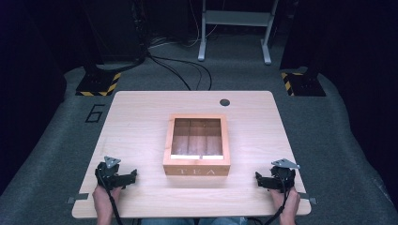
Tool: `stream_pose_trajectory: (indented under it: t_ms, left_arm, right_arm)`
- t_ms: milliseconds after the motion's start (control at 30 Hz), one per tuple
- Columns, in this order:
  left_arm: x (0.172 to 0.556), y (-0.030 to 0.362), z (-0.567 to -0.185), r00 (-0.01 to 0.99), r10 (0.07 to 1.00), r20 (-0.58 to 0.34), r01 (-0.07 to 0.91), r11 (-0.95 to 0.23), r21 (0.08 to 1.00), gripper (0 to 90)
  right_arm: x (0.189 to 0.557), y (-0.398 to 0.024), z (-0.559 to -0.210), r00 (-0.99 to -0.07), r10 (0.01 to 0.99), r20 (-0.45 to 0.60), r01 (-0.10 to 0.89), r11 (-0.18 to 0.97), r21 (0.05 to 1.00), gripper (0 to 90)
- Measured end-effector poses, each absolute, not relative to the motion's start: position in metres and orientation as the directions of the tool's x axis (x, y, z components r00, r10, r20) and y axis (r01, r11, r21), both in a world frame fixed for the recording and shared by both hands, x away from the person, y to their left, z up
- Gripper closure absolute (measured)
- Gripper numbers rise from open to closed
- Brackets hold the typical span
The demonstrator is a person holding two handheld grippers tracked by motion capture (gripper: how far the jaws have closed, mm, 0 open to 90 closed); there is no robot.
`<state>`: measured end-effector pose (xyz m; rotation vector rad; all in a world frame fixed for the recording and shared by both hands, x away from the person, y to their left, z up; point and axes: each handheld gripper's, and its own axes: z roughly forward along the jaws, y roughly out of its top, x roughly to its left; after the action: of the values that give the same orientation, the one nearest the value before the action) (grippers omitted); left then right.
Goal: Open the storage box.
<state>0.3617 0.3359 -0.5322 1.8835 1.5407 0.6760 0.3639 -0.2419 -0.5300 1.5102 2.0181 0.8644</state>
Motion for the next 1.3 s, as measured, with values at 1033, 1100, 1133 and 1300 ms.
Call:
stream_pose_trajectory:
  t_ms: [1033, 1100, 1133, 1300]
  left_arm:
    - [0.362, 0.336, -0.532, 0.196, 0.981, 0.004, 0.675, -0.138, 0.725, 1.5]
    - [0.362, 0.336, -0.532, 0.196, 0.981, 0.005, 0.675, -0.138, 0.724, 1.5]
    - [0.362, 0.336, -0.532, 0.196, 0.981, 0.004, 0.675, -0.138, 0.725, 1.5]
    - [0.362, 0.336, -0.532, 0.195, 0.981, 0.005, 0.674, -0.138, 0.726, 1.5]
  right_arm:
    - [0.352, -0.211, -0.504, -0.383, 0.920, 0.079, 0.626, 0.196, 0.755, 0.0]
    - [0.351, -0.203, -0.499, -0.405, 0.910, 0.092, 0.616, 0.197, 0.763, 0.0]
    - [0.351, -0.199, -0.496, -0.418, 0.904, 0.089, 0.609, 0.206, 0.766, 0.0]
    - [0.351, -0.176, -0.487, -0.479, 0.872, 0.099, 0.579, 0.230, 0.782, 0.0]
